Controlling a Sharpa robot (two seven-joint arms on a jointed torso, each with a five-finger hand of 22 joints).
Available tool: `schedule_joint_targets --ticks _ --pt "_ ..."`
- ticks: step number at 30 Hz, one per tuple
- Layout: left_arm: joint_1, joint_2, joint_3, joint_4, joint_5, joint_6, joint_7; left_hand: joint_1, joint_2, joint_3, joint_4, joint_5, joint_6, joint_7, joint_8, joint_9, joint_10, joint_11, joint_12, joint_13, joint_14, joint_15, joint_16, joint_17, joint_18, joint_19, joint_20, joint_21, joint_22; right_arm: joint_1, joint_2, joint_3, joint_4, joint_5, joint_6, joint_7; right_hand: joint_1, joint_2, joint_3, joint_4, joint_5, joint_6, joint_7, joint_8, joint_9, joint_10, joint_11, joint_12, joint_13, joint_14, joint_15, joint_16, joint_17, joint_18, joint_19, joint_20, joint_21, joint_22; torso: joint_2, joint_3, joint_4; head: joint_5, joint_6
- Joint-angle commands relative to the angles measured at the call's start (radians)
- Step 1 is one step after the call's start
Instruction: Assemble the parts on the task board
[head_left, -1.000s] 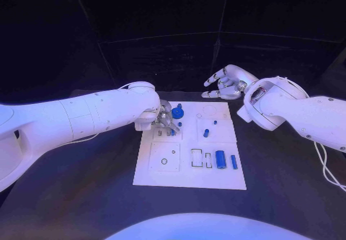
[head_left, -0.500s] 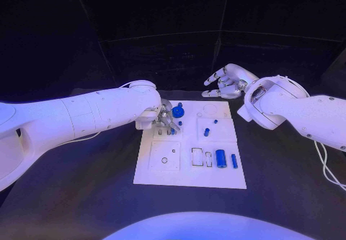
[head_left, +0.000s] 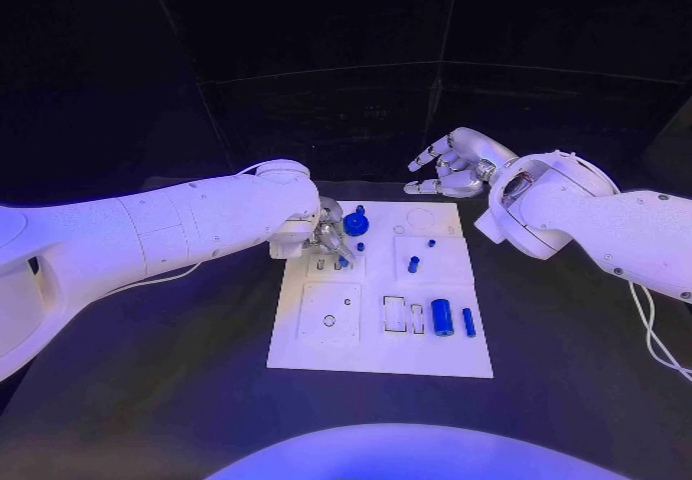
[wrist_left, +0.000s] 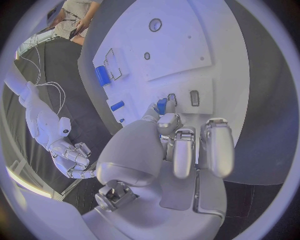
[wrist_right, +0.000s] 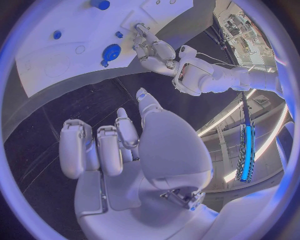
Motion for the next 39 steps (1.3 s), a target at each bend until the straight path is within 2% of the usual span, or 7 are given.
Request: schedule_joint_targets --ticks 1,9,11,14,24,30,39 --pt "-0.003 -0.005 -0.003 0.004 0.026 0.001 0.0 0.033 -0.006 0.124 -0.091 0.021 -0.009 0.006 -0.008 0.006 -0.007 0.002 -0.01 -0.006 0.104 -0.003 0.003 0.263 -0.002 0.002 -0.003 -0.01 -0.009 0.002 0.001 0.001 -0.001 -0.003 0.006 0.006 -0.005 0.01 -0.001 0.006 0.005 0.006 0.0 0.007 -0.001 0.003 -0.005 0.003 0.001 0.066 -0.006 -0.007 0.101 0.018 -0.007 -0.002 -0.006 0.003 0.001 -0.0001 0.0007 0.001 -0.002" --pt "-0.004 -0.037 -0.002 0.034 0.062 -0.049 0.01 -0.06 -0.104 0.382 -0.115 0.021 -0.005 0.011 -0.009 0.031 0.003 0.007 -0.026 -0.017 0.104 0.008 0.003 0.263 0.001 0.0 0.001 -0.019 -0.016 0.002 0.002 0.001 -0.005 -0.002 0.006 0.008 -0.005 0.01 -0.001 0.006 0.005 0.006 0.0 0.007 -0.001 0.003 -0.005 0.003 0.001 0.066 -0.006 -0.007 0.101 0.018 -0.007 -0.002 -0.006 0.003 0.0 -0.0002 0.0007 0.002 0.001" --pt "-0.004 -0.05 -0.002 0.047 0.08 -0.079 0.015 -0.143 -0.155 0.54 -0.124 0.017 -0.001 0.02 0.002 0.057 0.01 0.009 -0.029 -0.021 0.104 0.004 0.003 0.263 0.0 0.001 0.005 -0.022 -0.015 0.002 0.002 0.001 -0.006 -0.001 0.007 0.008 -0.005 0.01 -0.001 0.006 0.005 0.006 0.0 0.007 -0.001 0.003 -0.005 0.003 0.001 0.066 -0.006 -0.007 0.101 0.018 -0.007 -0.002 -0.006 0.003 0.0 0.0003 0.0008 0.003 0.001" --pt "-0.004 -0.07 -0.002 0.068 0.107 -0.119 0.022 -0.163 -0.18 0.59 -0.141 0.016 -0.004 0.014 0.008 0.068 0.012 0.006 -0.03 -0.024 0.104 0.004 0.003 0.263 0.0 0.001 0.005 -0.024 -0.016 0.002 0.003 0.001 -0.008 0.0 0.007 0.008 -0.005 0.01 -0.001 0.006 0.005 0.006 0.0 0.007 -0.001 0.003 -0.005 0.003 0.001 0.066 -0.006 -0.007 0.101 0.018 -0.007 -0.002 -0.006 0.003 -0.001 0.0008 0.0016 0.003 0.002" --pt "-0.013 -0.143 -0.002 0.162 0.096 -0.282 0.022 -0.211 -0.205 0.68 -0.166 0.015 -0.005 0.009 0.026 0.097 0.038 0.004 0.002 0.008 0.104 0.0 0.003 0.263 -0.005 0.011 0.001 -0.009 0.01 0.002 -0.003 0.001 -0.012 0.003 0.012 0.009 -0.008 0.01 -0.003 0.009 0.005 0.006 0.0 0.008 -0.001 0.003 -0.005 0.003 0.001 0.066 -0.006 -0.007 0.101 0.018 -0.007 -0.003 -0.007 0.002 -0.002 0.0008 0.0068 0.0 0.002" --pt "-0.037 -0.166 -0.002 0.2 0.019 -0.358 0.017 -0.221 -0.211 0.7 -0.173 0.015 -0.006 0.008 0.032 0.105 0.037 0.003 0.001 0.005 0.104 -0.001 0.003 0.263 -0.006 0.014 0.0 -0.004 0.018 0.002 -0.008 0.0 -0.015 0.005 0.015 0.01 -0.008 0.01 -0.004 0.009 0.005 0.006 0.0 0.008 -0.001 0.003 -0.006 0.004 0.001 0.066 -0.006 -0.007 0.102 0.018 -0.007 -0.003 -0.007 0.002 -0.005 0.0025 0.0175 -0.01 0.002" --pt "-0.072 -0.159 -0.002 0.205 -0.058 -0.421 0.013 -0.23 -0.217 0.72 -0.18 0.015 -0.007 0.007 0.041 0.115 0.032 0.002 -0.011 -0.01 0.104 -0.002 0.003 0.263 -0.007 0.016 -0.001 -0.002 0.022 0.002 -0.01 0.0 -0.014 0.007 0.017 0.01 -0.009 0.01 -0.004 0.01 0.005 0.006 0.0 0.009 -0.001 0.003 -0.006 0.003 0.0 0.066 -0.006 -0.007 0.102 0.018 -0.006 -0.003 -0.007 0.002 -0.006 0.0019 0.0177 -0.011 -0.001"
